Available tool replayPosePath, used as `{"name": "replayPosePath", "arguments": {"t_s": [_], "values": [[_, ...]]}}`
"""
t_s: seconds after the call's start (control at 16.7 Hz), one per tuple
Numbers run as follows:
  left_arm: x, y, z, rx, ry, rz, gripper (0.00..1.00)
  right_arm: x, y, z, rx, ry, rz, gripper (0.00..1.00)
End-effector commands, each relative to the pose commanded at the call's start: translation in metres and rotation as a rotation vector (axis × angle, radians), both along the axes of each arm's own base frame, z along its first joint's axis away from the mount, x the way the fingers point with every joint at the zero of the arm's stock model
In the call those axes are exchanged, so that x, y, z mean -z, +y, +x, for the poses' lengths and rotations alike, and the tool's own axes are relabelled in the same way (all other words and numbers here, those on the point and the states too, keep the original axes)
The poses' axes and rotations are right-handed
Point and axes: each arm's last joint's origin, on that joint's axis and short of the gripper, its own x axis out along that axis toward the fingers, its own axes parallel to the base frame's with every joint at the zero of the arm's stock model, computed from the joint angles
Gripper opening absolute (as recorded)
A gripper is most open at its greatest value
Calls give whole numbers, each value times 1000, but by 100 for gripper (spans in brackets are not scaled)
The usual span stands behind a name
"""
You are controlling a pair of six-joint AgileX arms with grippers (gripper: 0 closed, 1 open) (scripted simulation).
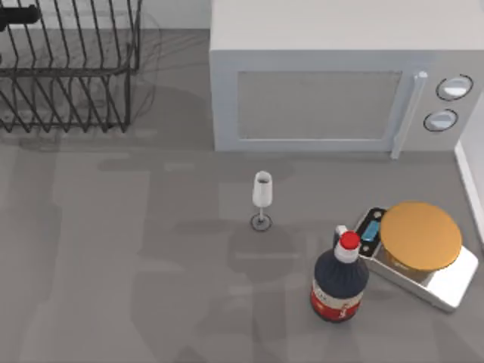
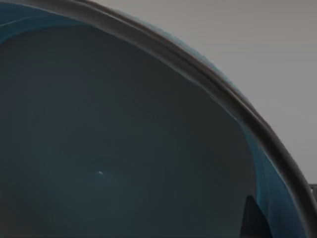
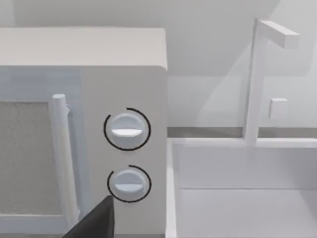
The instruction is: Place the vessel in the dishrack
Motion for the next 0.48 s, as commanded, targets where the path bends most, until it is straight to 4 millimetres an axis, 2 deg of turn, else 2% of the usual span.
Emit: {"name": "replayPosePath", "arguments": {"t_s": [0.48], "values": [[0, 0, 0, 0, 0, 0, 60, 0, 0, 0, 0, 0, 0, 100]]}}
